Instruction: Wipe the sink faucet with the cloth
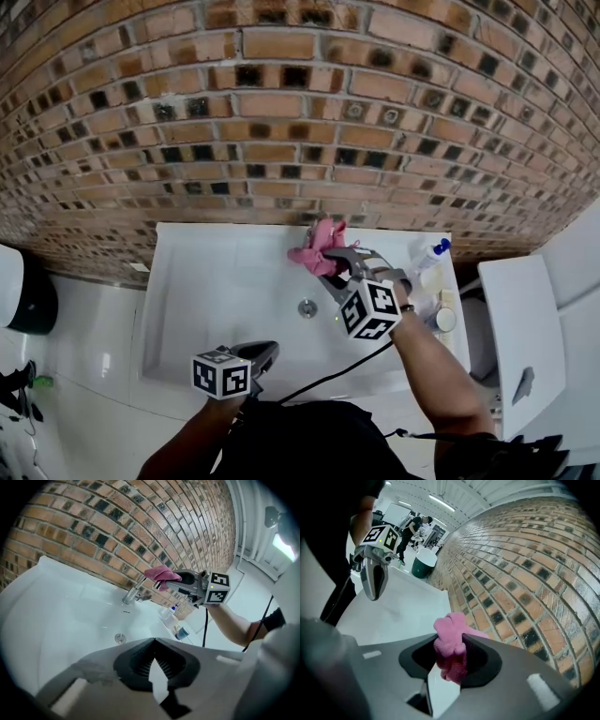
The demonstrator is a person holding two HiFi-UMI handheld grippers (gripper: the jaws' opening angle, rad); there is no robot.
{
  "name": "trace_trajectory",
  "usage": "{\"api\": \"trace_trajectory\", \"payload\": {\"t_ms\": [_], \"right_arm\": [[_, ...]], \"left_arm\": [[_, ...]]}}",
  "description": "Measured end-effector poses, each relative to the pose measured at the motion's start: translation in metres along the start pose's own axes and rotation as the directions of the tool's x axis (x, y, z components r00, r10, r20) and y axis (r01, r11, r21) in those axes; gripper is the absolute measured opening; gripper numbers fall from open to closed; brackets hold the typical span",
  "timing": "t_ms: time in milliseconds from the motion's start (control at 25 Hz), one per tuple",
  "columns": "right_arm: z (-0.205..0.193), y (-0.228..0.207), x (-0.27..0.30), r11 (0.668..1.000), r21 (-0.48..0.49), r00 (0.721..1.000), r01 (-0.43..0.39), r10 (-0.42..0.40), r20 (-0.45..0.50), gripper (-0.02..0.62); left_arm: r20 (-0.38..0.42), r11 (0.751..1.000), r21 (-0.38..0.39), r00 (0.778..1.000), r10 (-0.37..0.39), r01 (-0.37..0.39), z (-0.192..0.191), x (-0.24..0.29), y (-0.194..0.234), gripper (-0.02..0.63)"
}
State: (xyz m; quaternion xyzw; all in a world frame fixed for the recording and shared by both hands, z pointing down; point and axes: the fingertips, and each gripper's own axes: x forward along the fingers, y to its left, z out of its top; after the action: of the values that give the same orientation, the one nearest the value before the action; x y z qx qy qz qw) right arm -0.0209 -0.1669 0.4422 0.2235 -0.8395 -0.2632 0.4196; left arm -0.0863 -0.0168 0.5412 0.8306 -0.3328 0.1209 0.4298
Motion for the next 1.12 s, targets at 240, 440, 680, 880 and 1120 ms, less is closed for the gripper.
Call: {"api": "trace_trajectory", "payload": {"t_ms": [240, 440, 680, 880, 1120], "right_arm": [[-0.007, 0.024, 0.005, 0.999, 0.034, 0.999, -0.013, 0.014, -0.038, 0.127], [-0.012, 0.037, 0.012, 0.997, 0.071, 0.998, -0.014, 0.019, -0.066, 0.127], [-0.017, 0.052, 0.018, 0.982, 0.191, 0.996, -0.014, 0.030, -0.082, 0.127], [-0.023, 0.075, 0.015, 0.953, 0.304, 0.995, -0.011, 0.041, -0.093, 0.127], [-0.029, 0.101, 0.000, 0.898, 0.439, 0.993, 0.012, 0.040, -0.109, 0.127]], "left_arm": [[-0.025, 0.999, 0.024, 0.999, -0.023, 0.023, -0.002, -0.004, 0.002, 0.006], [-0.040, 0.999, 0.037, 0.998, -0.038, 0.039, -0.003, -0.012, 0.005, 0.006], [-0.070, 0.999, 0.035, 0.997, -0.039, 0.042, -0.014, -0.028, 0.017, 0.006], [-0.092, 0.998, 0.038, 0.994, -0.050, 0.054, -0.020, -0.039, 0.028, 0.006], [-0.129, 0.994, 0.053, 0.988, -0.083, 0.091, -0.026, -0.042, 0.032, 0.006]]}}
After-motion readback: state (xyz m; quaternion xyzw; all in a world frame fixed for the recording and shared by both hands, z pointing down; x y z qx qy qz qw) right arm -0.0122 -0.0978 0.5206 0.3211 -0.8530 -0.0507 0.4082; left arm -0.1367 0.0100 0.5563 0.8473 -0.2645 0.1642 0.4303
